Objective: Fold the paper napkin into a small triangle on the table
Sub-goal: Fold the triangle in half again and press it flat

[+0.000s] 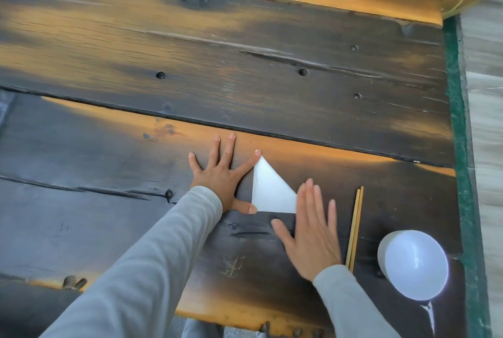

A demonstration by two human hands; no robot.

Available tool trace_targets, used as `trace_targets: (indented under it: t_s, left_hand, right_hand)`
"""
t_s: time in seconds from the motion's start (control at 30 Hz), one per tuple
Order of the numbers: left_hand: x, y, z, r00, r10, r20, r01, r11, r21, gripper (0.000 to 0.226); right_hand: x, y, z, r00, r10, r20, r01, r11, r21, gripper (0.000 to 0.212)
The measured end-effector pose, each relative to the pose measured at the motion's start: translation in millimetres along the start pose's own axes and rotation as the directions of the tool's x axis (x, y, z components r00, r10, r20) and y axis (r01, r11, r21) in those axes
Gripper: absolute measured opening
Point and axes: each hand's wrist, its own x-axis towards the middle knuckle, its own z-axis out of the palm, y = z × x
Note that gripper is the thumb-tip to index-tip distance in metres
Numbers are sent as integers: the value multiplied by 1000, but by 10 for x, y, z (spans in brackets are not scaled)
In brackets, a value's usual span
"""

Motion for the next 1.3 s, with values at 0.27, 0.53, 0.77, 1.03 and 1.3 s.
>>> trace_targets:
  t_s: [0.27,0.53,0.77,1.03,1.3]
  left_hand:
    - [9,-3,20,1000,-5,-1,5,1000,-1,128]
    - [16,-15,40,1000,2,-6,-2,1000,21,125]
    - [6,-7,12,1000,2,-1,-2,998,58,126]
    - [-79,-73,90,996,51,-75,-41,991,123,120]
    - [-598,83,346,881,190,-433,-239,969,-60,70]
  right_hand:
    - [-19,-326,-98,999,3,-36,-2,999,35,99]
    - [82,-600,27,1000,-4,-10,5,997,76,102]
    - [-34,-251,41,994,106,-22,-104,992,76,101]
    - [-30,-206,59,998,68,-10,-67,995,80,98]
    - [-107,-140,-9,989,60,-133,5,898,440,79]
